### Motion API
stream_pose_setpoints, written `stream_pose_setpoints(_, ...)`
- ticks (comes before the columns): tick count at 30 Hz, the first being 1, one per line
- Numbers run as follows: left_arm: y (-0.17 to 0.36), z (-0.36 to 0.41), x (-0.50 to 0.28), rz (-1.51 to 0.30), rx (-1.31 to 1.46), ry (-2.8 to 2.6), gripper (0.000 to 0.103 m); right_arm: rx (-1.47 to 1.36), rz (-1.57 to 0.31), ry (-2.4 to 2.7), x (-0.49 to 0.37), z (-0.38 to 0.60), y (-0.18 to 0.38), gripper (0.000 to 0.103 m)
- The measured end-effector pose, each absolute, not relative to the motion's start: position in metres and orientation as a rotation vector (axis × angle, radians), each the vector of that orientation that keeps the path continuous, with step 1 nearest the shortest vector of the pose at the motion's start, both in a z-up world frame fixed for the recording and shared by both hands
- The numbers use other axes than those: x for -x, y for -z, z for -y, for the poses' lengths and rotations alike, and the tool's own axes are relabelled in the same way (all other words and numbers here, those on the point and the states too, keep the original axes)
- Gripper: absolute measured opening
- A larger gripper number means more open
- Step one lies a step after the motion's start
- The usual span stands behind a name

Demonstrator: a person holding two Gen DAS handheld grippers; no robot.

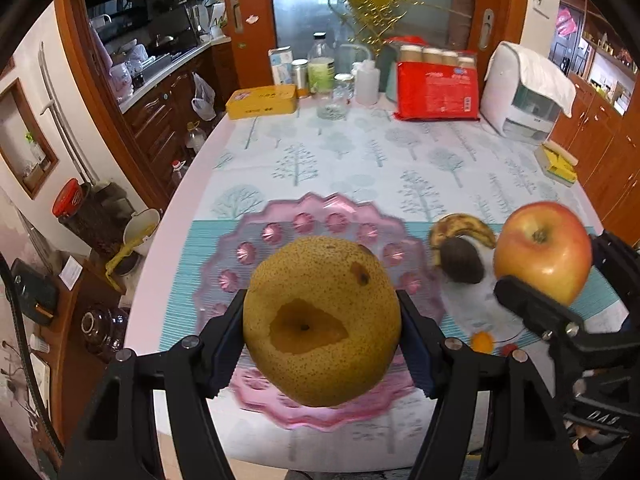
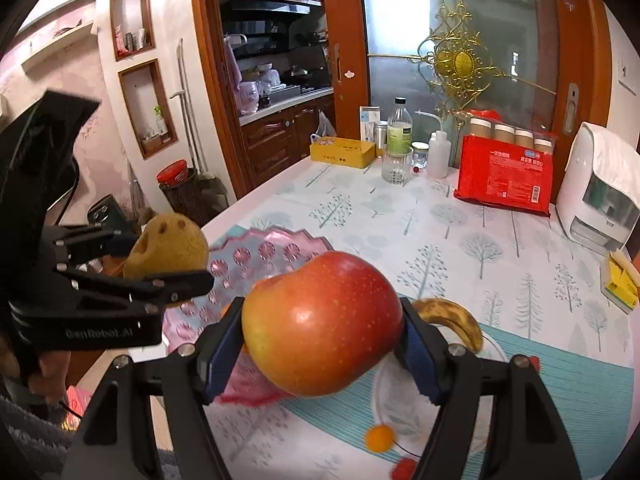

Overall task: Organize fruits
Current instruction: 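Carry the held pear and apple over the pink glass bowl with both tools, then lower the pear and apple into the bowl and open both tools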

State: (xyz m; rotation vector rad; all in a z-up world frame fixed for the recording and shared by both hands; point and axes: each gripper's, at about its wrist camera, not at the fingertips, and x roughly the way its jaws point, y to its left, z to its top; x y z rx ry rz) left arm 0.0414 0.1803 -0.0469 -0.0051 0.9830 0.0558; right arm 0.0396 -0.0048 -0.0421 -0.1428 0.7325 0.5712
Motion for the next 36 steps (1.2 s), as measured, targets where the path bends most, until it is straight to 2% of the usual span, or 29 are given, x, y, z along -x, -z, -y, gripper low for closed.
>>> stream_pose_setpoints(14, 0.110, -0.242, -0.079, -1.106, -0.038, -0.006, 0.068, 0.183, -0.881, -0.429, -0.060, -0.060, 0.096, 0.073)
stream_pose_setpoints(36, 0.169, -0.243, -0.109, -1.218, -0.093, 0.047, 0.068, 0.236, -1.072, -0.333, -0.074, -0.078, 0.158, 0.073)
